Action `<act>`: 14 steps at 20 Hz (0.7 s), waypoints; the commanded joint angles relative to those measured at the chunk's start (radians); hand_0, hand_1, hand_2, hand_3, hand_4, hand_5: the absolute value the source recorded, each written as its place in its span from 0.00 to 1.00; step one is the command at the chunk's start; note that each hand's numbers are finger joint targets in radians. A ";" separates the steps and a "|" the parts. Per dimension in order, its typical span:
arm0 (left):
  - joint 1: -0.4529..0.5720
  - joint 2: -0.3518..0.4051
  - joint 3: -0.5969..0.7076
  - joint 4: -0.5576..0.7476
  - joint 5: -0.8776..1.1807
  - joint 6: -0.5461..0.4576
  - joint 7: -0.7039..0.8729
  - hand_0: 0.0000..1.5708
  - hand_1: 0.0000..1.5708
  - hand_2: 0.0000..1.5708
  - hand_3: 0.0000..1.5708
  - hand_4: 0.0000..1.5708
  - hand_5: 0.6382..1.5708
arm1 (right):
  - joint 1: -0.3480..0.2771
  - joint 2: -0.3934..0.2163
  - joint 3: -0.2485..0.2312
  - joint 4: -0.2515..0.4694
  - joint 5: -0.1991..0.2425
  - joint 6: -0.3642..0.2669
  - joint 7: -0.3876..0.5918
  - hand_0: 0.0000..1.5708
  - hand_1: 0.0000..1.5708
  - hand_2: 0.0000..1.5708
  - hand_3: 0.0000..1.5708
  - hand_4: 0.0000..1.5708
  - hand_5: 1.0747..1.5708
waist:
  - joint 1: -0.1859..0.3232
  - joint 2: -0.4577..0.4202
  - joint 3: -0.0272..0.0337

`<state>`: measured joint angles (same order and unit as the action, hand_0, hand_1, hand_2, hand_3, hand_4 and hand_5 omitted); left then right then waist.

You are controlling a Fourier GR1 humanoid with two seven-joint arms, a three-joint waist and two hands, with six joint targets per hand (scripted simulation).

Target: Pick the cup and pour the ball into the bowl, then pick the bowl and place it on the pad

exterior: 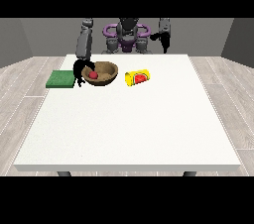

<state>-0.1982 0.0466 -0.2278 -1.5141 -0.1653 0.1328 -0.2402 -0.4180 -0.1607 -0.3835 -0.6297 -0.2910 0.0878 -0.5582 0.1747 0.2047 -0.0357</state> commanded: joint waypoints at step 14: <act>0.071 0.068 0.114 0.089 0.081 -0.065 0.008 0.00 0.00 0.00 0.00 0.73 0.77 | -0.039 -0.123 0.009 -0.049 -0.033 -0.182 0.412 1.00 1.00 1.00 0.93 0.59 0.86 | -0.067 -0.146 0.0342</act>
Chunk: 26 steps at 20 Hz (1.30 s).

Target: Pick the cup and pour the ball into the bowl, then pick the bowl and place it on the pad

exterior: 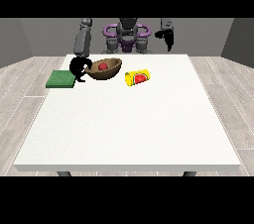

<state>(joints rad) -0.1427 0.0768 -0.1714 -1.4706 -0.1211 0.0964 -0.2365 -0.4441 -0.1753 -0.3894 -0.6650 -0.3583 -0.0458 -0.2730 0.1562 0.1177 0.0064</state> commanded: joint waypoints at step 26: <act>0.037 -0.047 -0.010 0.058 -0.028 0.002 -0.156 0.00 0.00 0.00 0.00 0.74 0.77 | -0.059 -0.421 -0.131 0.183 -0.101 0.174 0.097 0.99 0.99 1.00 0.50 0.54 0.88 | -0.016 0.109 -0.0054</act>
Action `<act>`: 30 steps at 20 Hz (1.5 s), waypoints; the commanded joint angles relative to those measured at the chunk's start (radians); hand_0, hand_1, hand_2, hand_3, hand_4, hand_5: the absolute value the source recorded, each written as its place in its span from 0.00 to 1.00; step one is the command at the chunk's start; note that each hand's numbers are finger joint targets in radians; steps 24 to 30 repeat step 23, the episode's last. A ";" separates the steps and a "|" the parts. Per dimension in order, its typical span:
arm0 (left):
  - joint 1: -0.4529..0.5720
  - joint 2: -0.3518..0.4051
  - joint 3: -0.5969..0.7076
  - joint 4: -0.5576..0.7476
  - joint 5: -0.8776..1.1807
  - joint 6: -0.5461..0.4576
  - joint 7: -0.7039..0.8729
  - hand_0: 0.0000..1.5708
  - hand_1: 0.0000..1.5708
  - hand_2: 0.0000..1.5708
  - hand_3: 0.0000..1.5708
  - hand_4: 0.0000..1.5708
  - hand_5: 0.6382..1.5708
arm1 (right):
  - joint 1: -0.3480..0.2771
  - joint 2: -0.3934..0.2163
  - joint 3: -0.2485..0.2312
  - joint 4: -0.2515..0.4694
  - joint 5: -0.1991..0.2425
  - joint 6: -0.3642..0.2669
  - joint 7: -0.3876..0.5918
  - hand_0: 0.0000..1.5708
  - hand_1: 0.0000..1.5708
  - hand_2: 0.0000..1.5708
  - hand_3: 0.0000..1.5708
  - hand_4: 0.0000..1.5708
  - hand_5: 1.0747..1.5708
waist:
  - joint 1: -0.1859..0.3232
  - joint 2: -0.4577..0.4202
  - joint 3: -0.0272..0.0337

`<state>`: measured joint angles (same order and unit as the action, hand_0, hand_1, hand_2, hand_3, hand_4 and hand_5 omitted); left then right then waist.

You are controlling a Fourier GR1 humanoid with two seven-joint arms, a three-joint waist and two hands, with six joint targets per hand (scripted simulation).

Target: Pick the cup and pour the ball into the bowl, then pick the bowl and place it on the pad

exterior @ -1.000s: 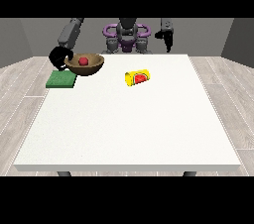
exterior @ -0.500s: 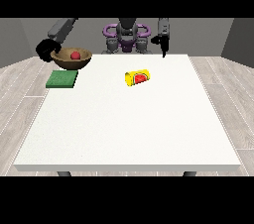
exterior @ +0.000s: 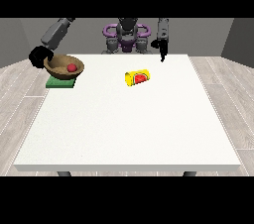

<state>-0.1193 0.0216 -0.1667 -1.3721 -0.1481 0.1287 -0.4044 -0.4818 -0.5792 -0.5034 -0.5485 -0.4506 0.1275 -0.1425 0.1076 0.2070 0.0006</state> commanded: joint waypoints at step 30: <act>0.063 -0.021 -0.322 0.180 0.108 0.314 -0.096 0.00 0.00 0.00 0.00 0.77 0.75 | -0.040 -0.099 0.101 -0.018 0.091 0.022 0.032 0.00 0.00 0.37 0.48 0.45 0.00 | -0.065 -0.097 -0.0006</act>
